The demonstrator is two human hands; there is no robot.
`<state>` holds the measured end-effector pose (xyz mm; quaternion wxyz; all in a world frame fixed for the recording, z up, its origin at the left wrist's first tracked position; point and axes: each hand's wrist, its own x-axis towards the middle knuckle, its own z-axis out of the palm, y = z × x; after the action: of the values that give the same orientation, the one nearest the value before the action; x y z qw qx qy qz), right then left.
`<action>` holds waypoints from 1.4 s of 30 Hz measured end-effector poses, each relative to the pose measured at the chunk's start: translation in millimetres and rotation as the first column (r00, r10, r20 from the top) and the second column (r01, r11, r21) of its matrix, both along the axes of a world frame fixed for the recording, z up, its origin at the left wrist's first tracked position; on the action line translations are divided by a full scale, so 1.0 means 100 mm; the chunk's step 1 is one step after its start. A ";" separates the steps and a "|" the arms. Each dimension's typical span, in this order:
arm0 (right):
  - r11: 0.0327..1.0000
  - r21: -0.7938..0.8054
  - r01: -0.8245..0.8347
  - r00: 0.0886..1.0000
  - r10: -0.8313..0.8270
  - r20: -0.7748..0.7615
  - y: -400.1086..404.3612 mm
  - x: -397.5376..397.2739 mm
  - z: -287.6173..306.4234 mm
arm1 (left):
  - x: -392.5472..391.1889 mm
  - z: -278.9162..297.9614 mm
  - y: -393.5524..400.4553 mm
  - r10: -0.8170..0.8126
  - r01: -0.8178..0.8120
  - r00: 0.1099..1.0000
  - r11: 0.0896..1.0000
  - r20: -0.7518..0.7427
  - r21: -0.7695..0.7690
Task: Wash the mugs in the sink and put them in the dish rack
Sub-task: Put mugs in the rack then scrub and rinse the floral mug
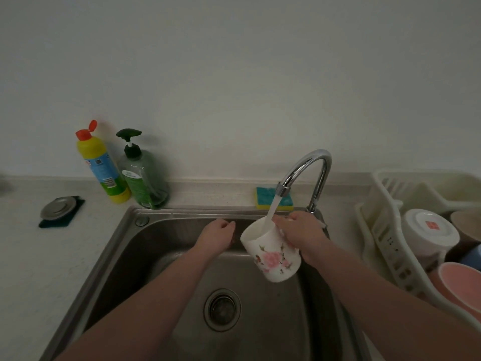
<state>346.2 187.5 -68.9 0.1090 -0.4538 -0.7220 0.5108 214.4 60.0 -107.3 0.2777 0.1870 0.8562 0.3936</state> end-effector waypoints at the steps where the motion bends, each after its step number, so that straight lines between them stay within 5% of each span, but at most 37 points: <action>1: 0.987 0.130 -0.093 0.994 0.084 0.077 -0.02 -0.01 0.00 | -0.02 -0.01 -0.02 -0.017 0.016 1.000 0.999 -0.025 -0.041; 4: 0.812 0.411 -0.414 0.895 0.282 0.345 -0.13 -0.04 -0.01 | -0.08 -0.06 -0.07 -0.051 0.042 0.996 0.993 -0.075 -0.115; 9: 0.486 0.517 -0.705 0.706 0.407 0.579 -0.21 -0.07 -0.04 | -0.13 -0.10 -0.12 -0.086 0.065 0.990 0.982 -0.115 -0.175; 12: 0.257 0.496 -0.830 0.556 0.310 0.771 -0.21 -0.10 -0.07 | -0.17 -0.12 -0.14 -0.099 0.070 0.985 0.977 -0.138 -0.201; 15: 0.115 0.506 -0.855 0.519 0.174 0.837 -0.16 -0.10 -0.11 | -0.19 -0.13 -0.16 -0.102 0.075 0.986 0.978 -0.132 -0.196; 21: 0.218 0.555 -0.803 0.587 0.130 0.799 -0.05 -0.06 -0.01 | -0.17 -0.11 -0.14 -0.117 0.091 0.982 0.981 -0.147 -0.171; 23: 0.388 0.590 -0.708 0.687 0.185 0.703 -0.04 -0.03 0.08 | -0.14 -0.10 -0.12 -0.120 0.101 0.982 0.986 -0.143 -0.133; 26: 0.740 0.589 -0.324 0.935 0.154 0.320 0.03 0.00 0.25 | -0.06 -0.04 -0.09 -0.138 0.135 0.984 0.990 -0.109 -0.035; 29: 0.920 0.392 0.034 0.999 -0.022 -0.036 0.05 0.00 0.31 | -0.01 -0.04 -0.02 -0.137 0.135 0.990 0.985 0.013 0.103; 33: 0.951 0.296 0.089 0.982 -0.035 -0.184 -0.07 -0.08 0.25 | 0.13 0.06 0.09 -0.088 -0.065 0.919 0.928 0.384 0.368; 36: 0.968 -0.004 0.251 0.908 -0.236 -0.346 -0.07 -0.10 0.23 | 0.20 0.09 0.15 -0.121 -0.257 0.768 0.841 0.629 0.476; 42: 0.827 -0.523 0.204 0.838 -0.425 -0.344 -0.02 -0.06 0.09 | 0.19 -0.02 0.09 -0.295 0.130 0.917 0.856 0.267 0.501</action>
<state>340.4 185.9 -59.6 0.2442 -0.4526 -0.4454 0.7329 233.9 69.0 -109.1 0.4071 0.2743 0.6477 0.5827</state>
